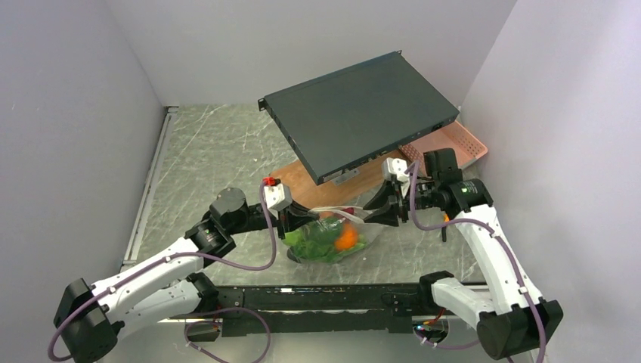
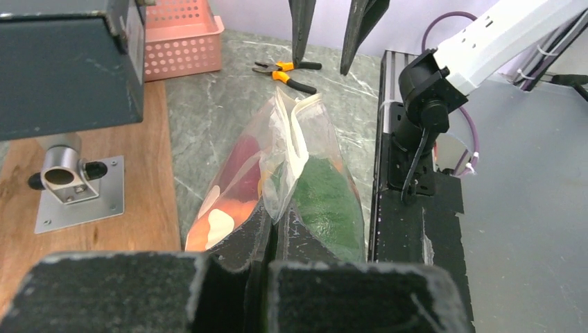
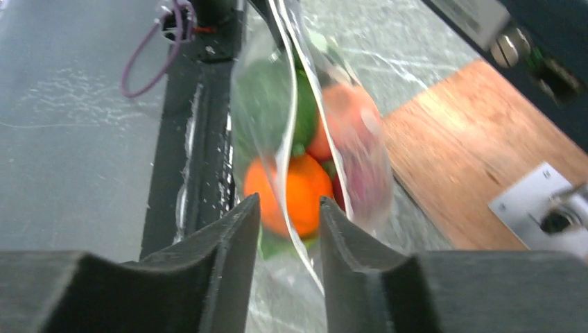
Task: Open the zip-top bag and remove the fake food
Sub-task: Open the zipper of the food storage bag at the center of the board.
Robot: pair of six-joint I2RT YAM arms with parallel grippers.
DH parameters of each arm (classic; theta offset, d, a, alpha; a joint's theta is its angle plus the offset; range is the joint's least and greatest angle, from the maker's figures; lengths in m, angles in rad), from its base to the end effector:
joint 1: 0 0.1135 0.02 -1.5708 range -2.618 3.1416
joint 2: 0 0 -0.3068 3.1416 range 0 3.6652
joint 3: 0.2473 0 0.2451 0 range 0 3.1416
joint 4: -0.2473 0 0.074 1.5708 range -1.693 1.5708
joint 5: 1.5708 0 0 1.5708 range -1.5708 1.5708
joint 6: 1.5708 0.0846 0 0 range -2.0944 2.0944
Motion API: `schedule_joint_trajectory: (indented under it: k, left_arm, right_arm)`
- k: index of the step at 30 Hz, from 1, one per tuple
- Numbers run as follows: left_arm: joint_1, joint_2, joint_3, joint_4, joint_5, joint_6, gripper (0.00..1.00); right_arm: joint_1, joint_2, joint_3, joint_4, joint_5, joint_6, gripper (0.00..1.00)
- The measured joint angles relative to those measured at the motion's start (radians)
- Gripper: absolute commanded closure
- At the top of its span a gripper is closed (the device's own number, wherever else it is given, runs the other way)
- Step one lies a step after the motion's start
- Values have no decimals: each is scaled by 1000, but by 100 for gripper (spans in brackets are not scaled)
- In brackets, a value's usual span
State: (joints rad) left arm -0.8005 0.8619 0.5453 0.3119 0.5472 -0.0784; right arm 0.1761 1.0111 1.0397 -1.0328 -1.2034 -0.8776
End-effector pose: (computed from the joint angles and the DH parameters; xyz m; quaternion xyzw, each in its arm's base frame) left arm 0.1154 -0.1821 0.3287 0.4194 0.5711 -0.4623 0.5332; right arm 0.1328 0.1038 0.3522 -0.5347 0.6046 0.4312 0.4031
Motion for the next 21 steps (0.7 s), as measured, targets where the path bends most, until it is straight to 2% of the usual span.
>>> schedule_joint_trajectory:
  k: [3, 8, 18, 21]
  left_arm:
    - [0, 35, 29, -4, 29, 0, 100]
    - [0, 83, 62, -3, 64, -5, 100]
    - [1, 139, 85, 21, 105, -26, 100]
    - [1, 154, 92, 29, 111, -40, 100]
  right_arm:
    - [76, -13, -11, 101, -11, 105, 64]
    - [103, -19, -51, 179, 1, 192, 63]
    - [155, -22, -106, 218, 25, 268, 100]
    - [164, -26, -106, 218, 24, 280, 100]
